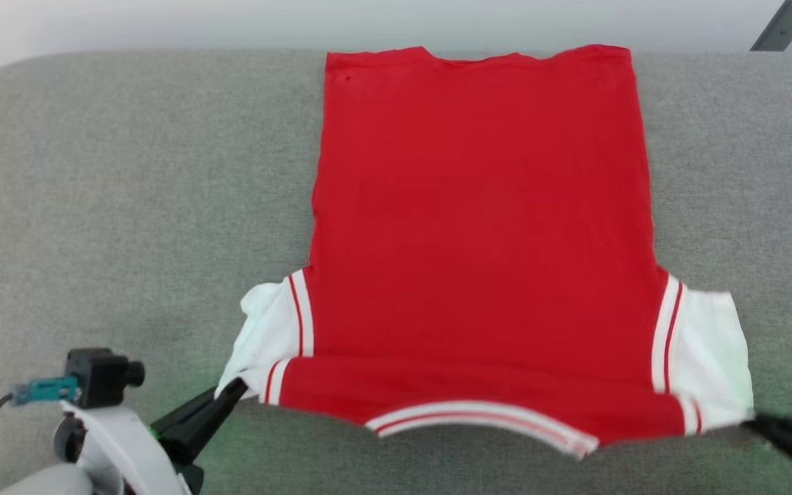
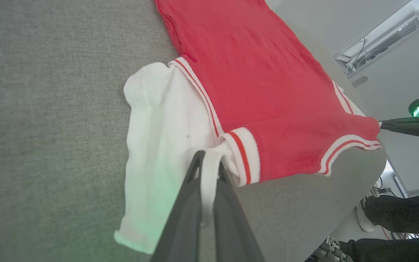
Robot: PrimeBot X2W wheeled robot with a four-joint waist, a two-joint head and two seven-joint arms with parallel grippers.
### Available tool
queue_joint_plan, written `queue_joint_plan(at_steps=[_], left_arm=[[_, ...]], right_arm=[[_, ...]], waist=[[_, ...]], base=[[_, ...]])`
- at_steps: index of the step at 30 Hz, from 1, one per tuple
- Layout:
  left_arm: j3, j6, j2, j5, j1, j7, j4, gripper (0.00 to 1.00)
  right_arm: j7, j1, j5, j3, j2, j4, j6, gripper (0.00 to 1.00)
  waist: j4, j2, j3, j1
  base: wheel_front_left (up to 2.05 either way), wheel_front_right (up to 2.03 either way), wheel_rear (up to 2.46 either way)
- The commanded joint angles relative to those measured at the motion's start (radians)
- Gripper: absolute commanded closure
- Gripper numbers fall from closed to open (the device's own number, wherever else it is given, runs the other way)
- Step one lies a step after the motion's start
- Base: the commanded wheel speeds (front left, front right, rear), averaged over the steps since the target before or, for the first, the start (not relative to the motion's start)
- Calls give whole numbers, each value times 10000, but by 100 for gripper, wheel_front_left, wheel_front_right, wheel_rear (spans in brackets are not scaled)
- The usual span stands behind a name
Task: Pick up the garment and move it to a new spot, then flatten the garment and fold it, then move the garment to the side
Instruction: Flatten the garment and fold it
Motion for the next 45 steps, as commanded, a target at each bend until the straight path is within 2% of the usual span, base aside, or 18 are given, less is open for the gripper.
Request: queue_joint_plan(at_steps=[1,4,7,13,18,22,27,29,30,31,34,39,45], left_arm=[[70,-19,111,-23,188,-1,-48,100],[-16,34,341,-42,441,8,-288,100],[-194,258,253,175,503,145,-365,100],[-272,467,-514,139,354,213,-43,100],[-674,690,-1200,665,169,529,922,100],[-934,761,-1705,983,136,748,1775,100],[-955,625,-2088,993,133,684,2448,100],[-920,608,-2159,994,135,620,2591,100],[-897,603,-2198,989,140,587,2646,100],[-843,615,-2226,969,155,536,2681,100],[-670,642,-2330,899,237,379,2575,100],[-477,827,-2287,1074,333,237,2257,100],[-302,1014,-2436,1380,328,136,1659,100]], right_arm=[[95,337,-62,-137,-92,-146,-22,100],[241,1108,-112,-707,-54,-475,-22,100],[400,1668,-388,-1313,329,-571,-22,100],[1300,2304,-1467,-2059,1639,-402,-19,100],[1837,2579,-2151,-2361,2614,196,-21,100],[1944,2640,-2750,-2569,3141,700,-27,100],[1950,2625,-3281,-2764,3533,875,-31,100],[1836,2556,-3474,-2988,3597,891,-45,53],[1815,2537,-3576,-3091,3601,873,-50,9],[1799,2561,-3593,-3242,3619,816,-50,0],[1865,2756,-3699,-3727,3345,489,-50,0],[1886,3096,-3659,-5419,2702,-704,-19,0],[2860,2897,-3292,-7642,1920,-2036,-21,0]], waist=[[-22,0,59,0],[-68,0,117,0],[-104,0,143,0],[-157,0,155,0],[-104,0,283,0],[-75,0,377,0],[-137,0,455,0],[-215,0,500,0],[-247,0,514,0],[-290,0,531,0],[-373,0,572,0],[-415,0,737,0],[-175,0,918,0]], base=[[0,0,0],[0,0,0],[0,0,0],[0,0,0],[0,0,0],[0,0,0],[0,0,0],[0,0,0],[0,0,0],[0,0,0],[0,0,0],[0,0,0],[0,0,0]])
